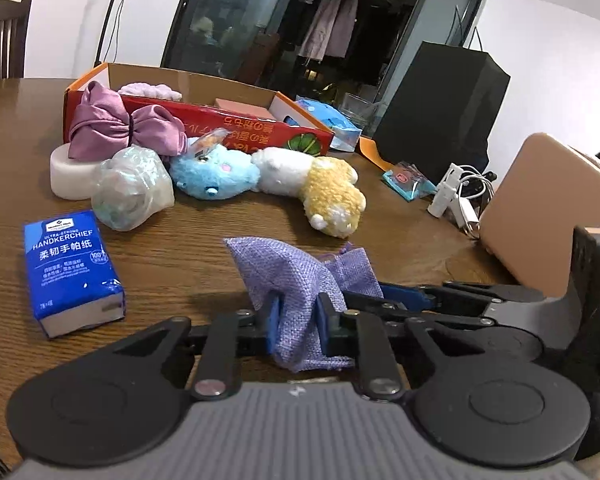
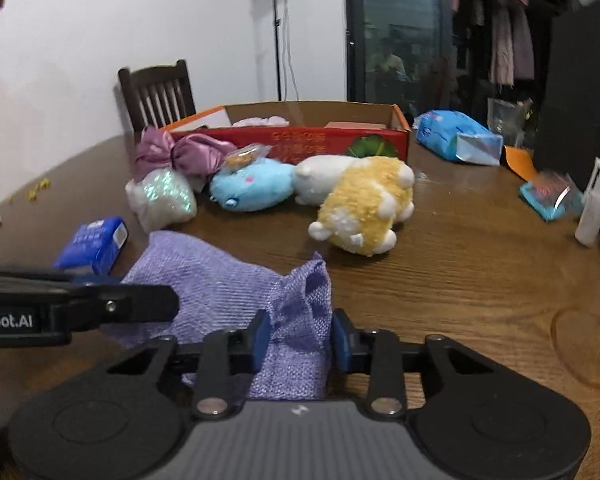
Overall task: Organize soft objects
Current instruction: 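Carry the purple bag into the box and open the right gripper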
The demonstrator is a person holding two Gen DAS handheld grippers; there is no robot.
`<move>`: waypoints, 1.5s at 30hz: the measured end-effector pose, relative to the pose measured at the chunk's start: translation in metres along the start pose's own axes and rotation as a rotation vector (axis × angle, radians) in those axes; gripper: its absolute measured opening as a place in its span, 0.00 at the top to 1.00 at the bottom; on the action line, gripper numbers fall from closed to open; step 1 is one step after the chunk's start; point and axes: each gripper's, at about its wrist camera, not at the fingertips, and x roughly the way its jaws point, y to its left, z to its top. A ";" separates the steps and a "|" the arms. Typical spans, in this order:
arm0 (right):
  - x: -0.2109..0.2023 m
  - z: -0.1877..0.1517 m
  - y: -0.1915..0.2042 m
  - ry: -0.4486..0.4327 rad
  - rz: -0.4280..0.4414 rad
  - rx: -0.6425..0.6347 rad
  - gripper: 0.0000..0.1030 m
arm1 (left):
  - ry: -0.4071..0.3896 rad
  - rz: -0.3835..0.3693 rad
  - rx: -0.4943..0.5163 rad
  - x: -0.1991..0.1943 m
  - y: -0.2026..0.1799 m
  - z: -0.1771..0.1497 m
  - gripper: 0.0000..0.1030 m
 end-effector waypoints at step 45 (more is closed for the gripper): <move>0.035 0.254 -0.065 -0.120 -0.017 -0.176 0.64 | -0.129 0.151 0.144 0.021 0.034 0.232 0.25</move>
